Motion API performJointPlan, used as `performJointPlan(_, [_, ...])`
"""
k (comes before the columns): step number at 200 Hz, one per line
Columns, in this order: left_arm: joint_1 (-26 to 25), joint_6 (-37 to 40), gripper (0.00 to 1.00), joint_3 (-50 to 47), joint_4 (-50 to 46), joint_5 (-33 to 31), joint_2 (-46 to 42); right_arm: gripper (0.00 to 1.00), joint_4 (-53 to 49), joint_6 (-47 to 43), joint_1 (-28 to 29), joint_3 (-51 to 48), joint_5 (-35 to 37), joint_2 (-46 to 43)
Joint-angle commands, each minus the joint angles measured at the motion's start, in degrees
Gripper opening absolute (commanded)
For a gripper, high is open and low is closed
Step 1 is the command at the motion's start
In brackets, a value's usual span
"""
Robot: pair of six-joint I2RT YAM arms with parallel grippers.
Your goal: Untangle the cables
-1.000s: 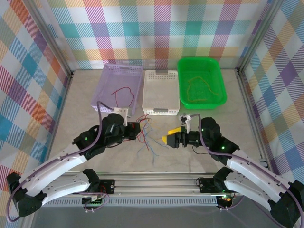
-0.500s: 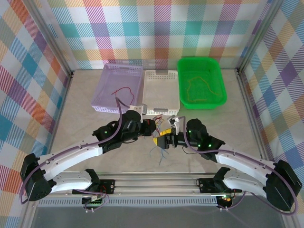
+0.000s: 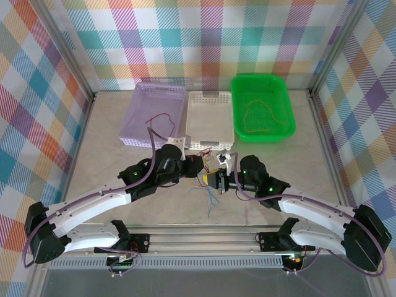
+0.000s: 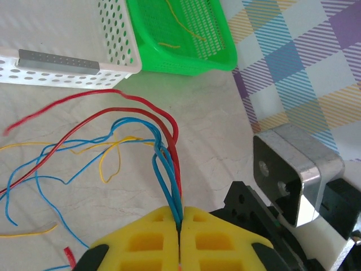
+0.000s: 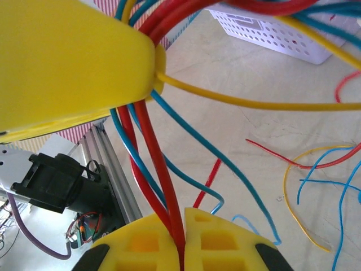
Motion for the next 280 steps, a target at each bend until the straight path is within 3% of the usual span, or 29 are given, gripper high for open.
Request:
performJointPlan(1, [-0.3, 0.8, 0.18, -0.8, -0.5, -0.4, -4.5, 0.00, -2.8, -1.4, 0.0, 1.2, 1.5, -2.2])
performJointPlan(34, [-0.3, 0.6, 0.55, -3.9, -1.9, -2.0, -9.7, 0.00, -3.2, -1.0, -0.1, 1.4, -1.0, -3.8])
performJointPlan(55, [-0.3, -0.9, 0.66, -6.9, -1.8, -1.9, -13.3, 0.00, -3.4, -0.1, -0.6, 2.1, -3.0, -5.0])
performJointPlan(152, [-0.4, -8.2, 0.66, -28.8, 8.6, 0.9, -25.9, 0.00, -1.3, 10.5, -7.6, 7.7, -23.8, -8.4])
performJointPlan(227, [-0.5, -9.0, 0.68, -32.4, 12.8, -0.5, -33.1, 0.00, 6.3, 13.9, -10.0, 8.4, -39.1, -3.8])
performJointPlan(280, [-0.4, -9.6, 0.70, -34.9, 11.6, -2.9, -37.5, 0.00, 7.6, 13.6, -10.1, 8.8, -43.7, -3.1])
